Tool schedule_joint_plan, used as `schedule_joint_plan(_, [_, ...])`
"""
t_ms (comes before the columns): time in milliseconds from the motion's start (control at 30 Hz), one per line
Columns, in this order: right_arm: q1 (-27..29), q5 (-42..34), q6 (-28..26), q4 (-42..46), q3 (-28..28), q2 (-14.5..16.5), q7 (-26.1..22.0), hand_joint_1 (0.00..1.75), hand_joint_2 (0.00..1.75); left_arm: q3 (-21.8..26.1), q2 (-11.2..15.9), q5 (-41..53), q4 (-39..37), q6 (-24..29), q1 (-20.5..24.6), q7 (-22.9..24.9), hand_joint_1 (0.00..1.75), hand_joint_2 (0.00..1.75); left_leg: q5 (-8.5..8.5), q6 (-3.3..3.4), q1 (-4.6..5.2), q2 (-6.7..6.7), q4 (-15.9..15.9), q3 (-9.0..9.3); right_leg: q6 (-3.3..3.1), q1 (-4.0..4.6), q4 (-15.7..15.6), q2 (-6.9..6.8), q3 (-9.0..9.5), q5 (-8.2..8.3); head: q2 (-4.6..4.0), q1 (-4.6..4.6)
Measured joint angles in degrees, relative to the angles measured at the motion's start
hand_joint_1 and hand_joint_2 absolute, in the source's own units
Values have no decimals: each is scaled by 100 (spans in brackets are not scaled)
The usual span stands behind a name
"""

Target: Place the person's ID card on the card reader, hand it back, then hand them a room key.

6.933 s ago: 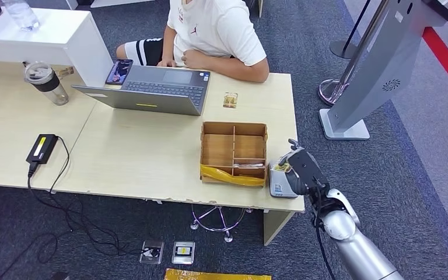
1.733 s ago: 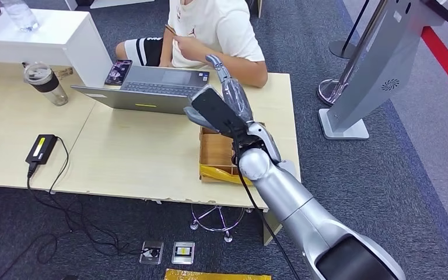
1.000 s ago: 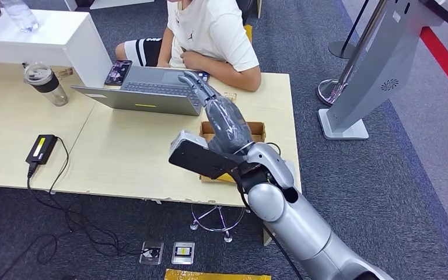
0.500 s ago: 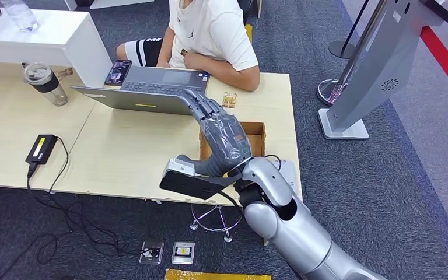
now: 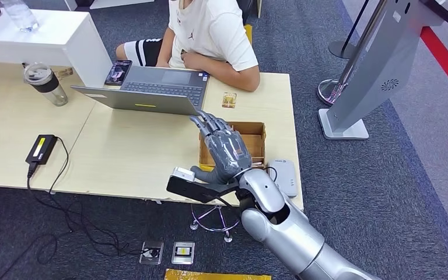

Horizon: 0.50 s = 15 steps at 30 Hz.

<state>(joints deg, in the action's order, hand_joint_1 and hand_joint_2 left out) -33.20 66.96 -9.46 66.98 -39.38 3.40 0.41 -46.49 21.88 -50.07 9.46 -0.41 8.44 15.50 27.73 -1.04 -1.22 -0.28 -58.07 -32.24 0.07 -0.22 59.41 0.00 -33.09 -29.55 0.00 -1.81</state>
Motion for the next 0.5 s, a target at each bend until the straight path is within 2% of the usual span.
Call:
schedule_joint_plan(300, [86, -37, 318, -189, -3, -4, 48, 0, 175, 0, -42, -36, 0, 39, 2, 22, 0, 175, 0, 0, 0, 1, 0, 1, 0, 0, 0, 1, -1, 0, 0, 1])
schedule_joint_plan(500, [119, 58, 335, -331, 1, -46, 154, 0, 175, 0, -39, -37, 0, 37, 7, 16, 0, 175, 0, 0, 0, 1, 0, 1, 0, 0, 0, 1, 0, 0, 0, -1])
